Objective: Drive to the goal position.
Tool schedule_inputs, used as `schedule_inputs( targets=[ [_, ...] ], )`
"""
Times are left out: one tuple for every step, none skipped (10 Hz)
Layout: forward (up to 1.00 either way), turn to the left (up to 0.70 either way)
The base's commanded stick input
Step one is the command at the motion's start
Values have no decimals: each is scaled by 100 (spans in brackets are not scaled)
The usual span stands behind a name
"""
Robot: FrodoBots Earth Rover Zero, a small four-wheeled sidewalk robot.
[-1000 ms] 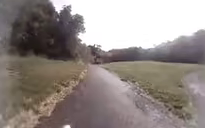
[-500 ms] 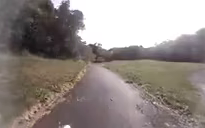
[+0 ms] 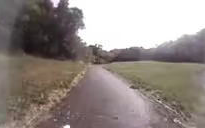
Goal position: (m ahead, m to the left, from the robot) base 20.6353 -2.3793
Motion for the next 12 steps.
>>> schedule_inputs(
  targets=[
    [100, 0],
    [100, 0],
    [100, 0],
    [100, 0],
    [100, 0],
    [100, 0],
    [80, 0],
    [13, 0],
    [0, 0],
    [0, 0],
    [0, 0],
    [0, 0]
  ],
)
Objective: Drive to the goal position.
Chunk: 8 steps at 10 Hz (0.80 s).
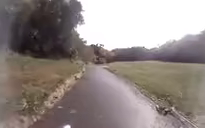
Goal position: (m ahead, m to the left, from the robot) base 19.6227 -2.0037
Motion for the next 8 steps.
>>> schedule_inputs(
  targets=[
    [0, 0],
    [0, 0],
    [0, 0],
    [0, 0],
    [0, 0],
    [12, 0],
    [36, 0],
    [100, 0]
  ],
)
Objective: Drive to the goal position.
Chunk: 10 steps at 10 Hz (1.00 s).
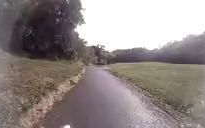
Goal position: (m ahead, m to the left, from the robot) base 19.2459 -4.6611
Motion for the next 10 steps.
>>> schedule_inputs(
  targets=[
    [100, 0],
    [100, 0],
    [100, 0],
    [100, 0],
    [100, 0],
    [100, 0],
    [100, 0],
    [100, 0],
    [100, 0],
    [100, 0]
  ],
)
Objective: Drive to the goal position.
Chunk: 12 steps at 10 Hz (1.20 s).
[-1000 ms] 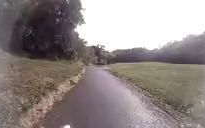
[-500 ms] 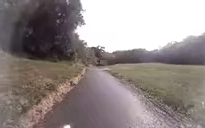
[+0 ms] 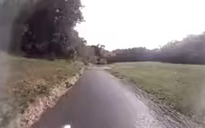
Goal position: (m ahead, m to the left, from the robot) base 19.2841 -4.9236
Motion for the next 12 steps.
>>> schedule_inputs(
  targets=[
    [100, 0],
    [100, 0],
    [100, 0],
    [100, 0],
    [100, 0],
    [100, 0],
    [100, 0],
    [100, 0],
    [100, 0],
    [100, 0],
    [100, 0],
    [100, 0]
  ],
)
